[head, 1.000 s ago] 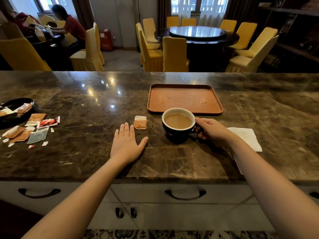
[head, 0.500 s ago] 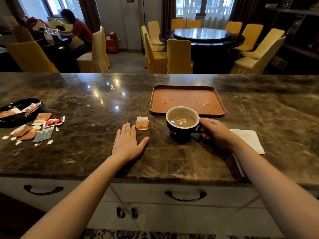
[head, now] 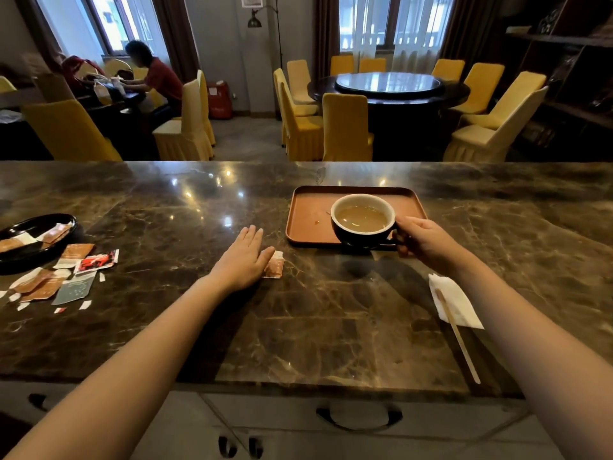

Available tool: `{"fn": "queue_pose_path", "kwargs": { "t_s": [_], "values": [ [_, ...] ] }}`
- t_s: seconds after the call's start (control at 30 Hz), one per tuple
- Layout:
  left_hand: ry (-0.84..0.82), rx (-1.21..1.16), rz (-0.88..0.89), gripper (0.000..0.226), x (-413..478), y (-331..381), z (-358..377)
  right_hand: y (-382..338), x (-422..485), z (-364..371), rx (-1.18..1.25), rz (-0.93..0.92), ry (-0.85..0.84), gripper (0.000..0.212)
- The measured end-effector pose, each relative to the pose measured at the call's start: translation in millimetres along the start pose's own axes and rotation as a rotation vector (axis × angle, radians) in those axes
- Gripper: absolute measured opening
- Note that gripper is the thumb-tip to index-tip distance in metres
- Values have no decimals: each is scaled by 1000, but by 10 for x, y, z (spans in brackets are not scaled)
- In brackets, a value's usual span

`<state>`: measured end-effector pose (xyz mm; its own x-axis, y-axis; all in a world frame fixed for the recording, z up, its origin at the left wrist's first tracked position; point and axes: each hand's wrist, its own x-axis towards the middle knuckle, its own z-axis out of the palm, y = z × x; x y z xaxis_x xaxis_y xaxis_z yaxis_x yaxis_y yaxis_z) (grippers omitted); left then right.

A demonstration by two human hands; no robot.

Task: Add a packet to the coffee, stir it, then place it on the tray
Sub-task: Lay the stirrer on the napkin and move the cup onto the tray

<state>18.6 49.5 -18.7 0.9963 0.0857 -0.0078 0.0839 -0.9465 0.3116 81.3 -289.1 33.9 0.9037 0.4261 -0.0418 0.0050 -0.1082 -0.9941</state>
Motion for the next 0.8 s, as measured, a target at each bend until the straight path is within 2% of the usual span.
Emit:
{"fn": "queue_pose_path", "kwargs": {
  "t_s": [0.13,0.33,0.63,0.8],
  "values": [
    [-58,-21,-36,66,383,-127,-87,-1,214,-5,12,-2,8,30],
    [-71,105,-9,62,732,-271,-38,56,574,-77,18,35,9,29],
    [44,199,-28,75,912,-434,171,146,961,-202,18,92,19,31],
    [83,189,-5,78,875,-443,200,127,1136,-270,-37,99,15,43]
  ]
}}
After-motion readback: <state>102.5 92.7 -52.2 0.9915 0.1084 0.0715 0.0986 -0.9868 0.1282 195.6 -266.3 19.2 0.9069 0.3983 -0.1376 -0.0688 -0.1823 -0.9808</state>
